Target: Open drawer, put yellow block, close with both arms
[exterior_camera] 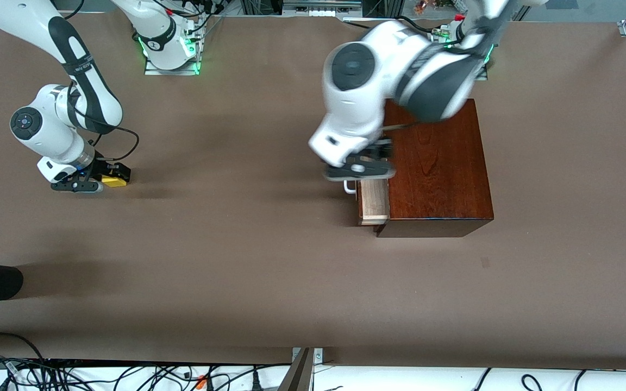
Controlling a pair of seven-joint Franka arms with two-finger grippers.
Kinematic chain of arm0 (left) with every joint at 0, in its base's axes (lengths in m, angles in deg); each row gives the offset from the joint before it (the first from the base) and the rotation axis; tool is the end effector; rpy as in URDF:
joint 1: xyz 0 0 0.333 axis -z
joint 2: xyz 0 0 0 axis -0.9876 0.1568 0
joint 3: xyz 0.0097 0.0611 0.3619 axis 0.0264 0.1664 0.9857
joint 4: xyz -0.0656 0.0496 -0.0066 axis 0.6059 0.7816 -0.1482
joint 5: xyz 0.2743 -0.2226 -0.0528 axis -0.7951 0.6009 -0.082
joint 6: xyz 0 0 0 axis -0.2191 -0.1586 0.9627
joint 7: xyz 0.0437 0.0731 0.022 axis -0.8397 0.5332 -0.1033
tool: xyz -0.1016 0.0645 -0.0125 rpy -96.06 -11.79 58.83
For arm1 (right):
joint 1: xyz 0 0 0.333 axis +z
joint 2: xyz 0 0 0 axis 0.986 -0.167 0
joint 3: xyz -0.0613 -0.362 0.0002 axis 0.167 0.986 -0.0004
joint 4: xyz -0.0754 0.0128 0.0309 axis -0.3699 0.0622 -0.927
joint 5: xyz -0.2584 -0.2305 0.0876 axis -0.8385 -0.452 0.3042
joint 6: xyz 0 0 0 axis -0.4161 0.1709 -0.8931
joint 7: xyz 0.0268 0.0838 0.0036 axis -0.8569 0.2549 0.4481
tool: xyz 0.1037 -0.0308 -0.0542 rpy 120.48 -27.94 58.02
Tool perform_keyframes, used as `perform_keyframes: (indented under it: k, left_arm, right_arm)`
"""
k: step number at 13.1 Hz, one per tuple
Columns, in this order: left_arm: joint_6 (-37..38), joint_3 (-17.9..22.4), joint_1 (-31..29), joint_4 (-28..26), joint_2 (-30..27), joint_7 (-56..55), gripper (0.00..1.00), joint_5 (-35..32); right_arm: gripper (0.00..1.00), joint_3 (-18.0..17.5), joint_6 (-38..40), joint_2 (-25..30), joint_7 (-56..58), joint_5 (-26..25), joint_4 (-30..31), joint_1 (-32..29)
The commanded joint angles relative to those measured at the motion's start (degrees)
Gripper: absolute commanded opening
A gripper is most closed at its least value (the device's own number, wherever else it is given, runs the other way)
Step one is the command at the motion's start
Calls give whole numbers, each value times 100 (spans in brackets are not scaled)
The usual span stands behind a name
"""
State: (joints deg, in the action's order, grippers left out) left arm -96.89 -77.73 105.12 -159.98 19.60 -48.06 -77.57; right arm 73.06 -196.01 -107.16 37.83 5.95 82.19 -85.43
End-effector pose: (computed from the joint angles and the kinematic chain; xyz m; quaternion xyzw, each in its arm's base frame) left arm 0.5610 -0.3822 0.5152 -0.9969 -0.0488 0.0215 0.0573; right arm 0.4970 -0.0880 0.2650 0.9998 -0.0010 -0.0007 0.0173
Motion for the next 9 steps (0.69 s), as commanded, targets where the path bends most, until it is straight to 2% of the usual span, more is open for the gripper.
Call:
perform_keyframes:
  k: [1, 2, 3, 5, 6, 9]
  left_arm:
    - [462, -91, -602, -76, -398, 227, 100, 231]
    - [664, -91, -795, -76, -538, 490, 100, 267]
    - [831, -91, -962, -76, -653, 797, 100, 268]
    - [1078, -91, -1261, -76, -864, 1517, 100, 276]
    - [1166, -91, -1454, -76, -917, 1895, 100, 294]
    - [1123, 548, -1780, -530, -1539, 3038, 100, 942]
  right_arm:
    - [27, -17, -89, -13, 182, -5, 26, -23]
    - [12, -25, -80, -4, 200, -5, 17, -23]
    - [6, -26, -54, 48, 200, -5, -9, -23]
    - [2, -43, 155, 371, 262, -5, -62, -23]
    - [1, -69, 540, 643, 279, -14, -123, -23]
    - [0, -130, 2067, 1531, 280, -14, -605, -15]
